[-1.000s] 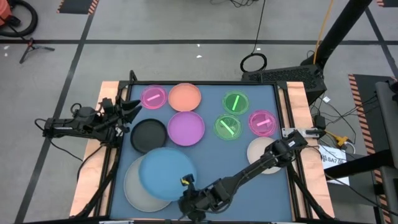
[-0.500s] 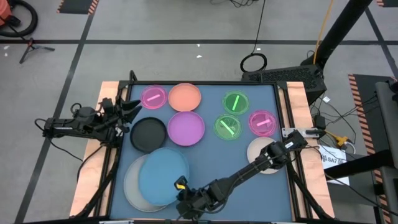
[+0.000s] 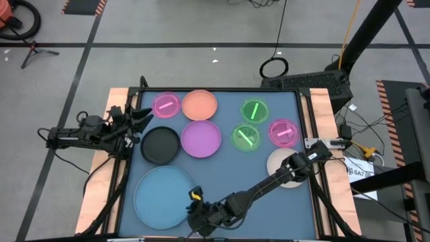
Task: Stack plastic plates
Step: Stack the purple plate on top of the blue plate
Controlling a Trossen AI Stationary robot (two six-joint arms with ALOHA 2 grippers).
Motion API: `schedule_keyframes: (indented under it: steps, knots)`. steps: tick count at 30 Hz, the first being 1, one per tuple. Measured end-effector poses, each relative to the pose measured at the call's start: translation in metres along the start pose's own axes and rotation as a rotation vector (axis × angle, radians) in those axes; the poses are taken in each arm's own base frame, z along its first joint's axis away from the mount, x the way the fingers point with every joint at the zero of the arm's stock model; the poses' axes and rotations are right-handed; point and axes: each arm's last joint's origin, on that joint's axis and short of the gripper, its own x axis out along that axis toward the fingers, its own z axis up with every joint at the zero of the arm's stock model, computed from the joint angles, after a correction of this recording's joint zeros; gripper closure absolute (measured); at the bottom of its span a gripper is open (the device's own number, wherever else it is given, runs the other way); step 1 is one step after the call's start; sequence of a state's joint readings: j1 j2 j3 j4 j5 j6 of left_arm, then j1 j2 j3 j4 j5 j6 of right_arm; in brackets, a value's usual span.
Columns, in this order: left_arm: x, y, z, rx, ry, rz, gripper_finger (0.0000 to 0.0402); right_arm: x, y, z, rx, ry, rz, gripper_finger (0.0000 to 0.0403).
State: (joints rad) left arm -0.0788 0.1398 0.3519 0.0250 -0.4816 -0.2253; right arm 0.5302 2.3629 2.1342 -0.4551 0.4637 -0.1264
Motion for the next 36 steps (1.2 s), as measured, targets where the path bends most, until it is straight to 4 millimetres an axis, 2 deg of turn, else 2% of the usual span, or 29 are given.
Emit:
schedule_keyframes:
  steps: [6, 10, 12, 17, 22, 29, 33, 36]
  knots:
    - [0.000, 0.000, 0.000, 0.002, 0.000, 0.000, 0.0222, -0.002, -0.013, -0.006, 0.073, 0.076, -0.166, 0.0345]
    - [0.000, 0.000, 0.000, 0.003, 0.000, 0.000, 0.0222, 0.002, -0.024, -0.015, 0.064, 0.153, -0.180, 0.0354]
    - [0.000, 0.000, 0.000, 0.006, 0.000, 0.000, 0.0222, -0.002, -0.027, -0.021, 0.053, 0.221, -0.181, 0.0360]
    - [0.000, 0.000, 0.000, -0.032, 0.002, 0.000, 0.0222, -0.023, -0.036, -0.031, 0.051, 0.375, -0.197, 0.0378]
    - [0.000, -0.001, -0.001, -0.083, 0.020, -0.045, 0.0222, -0.046, -0.033, -0.035, -0.029, 0.458, -0.264, 0.0399]
    - [0.001, -0.004, -0.002, -0.142, 0.053, -0.125, 0.0222, -0.071, -0.034, -0.034, -0.105, 0.463, -0.278, 0.0401]
    - [0.006, -0.007, -0.007, -0.159, 0.103, -0.152, 0.0222, -0.087, -0.041, -0.049, -0.088, 0.427, -0.277, 0.0401]
    - [0.012, -0.009, -0.013, -0.172, 0.150, -0.139, 0.0222, -0.100, -0.045, -0.069, -0.046, 0.335, -0.275, 0.0401]
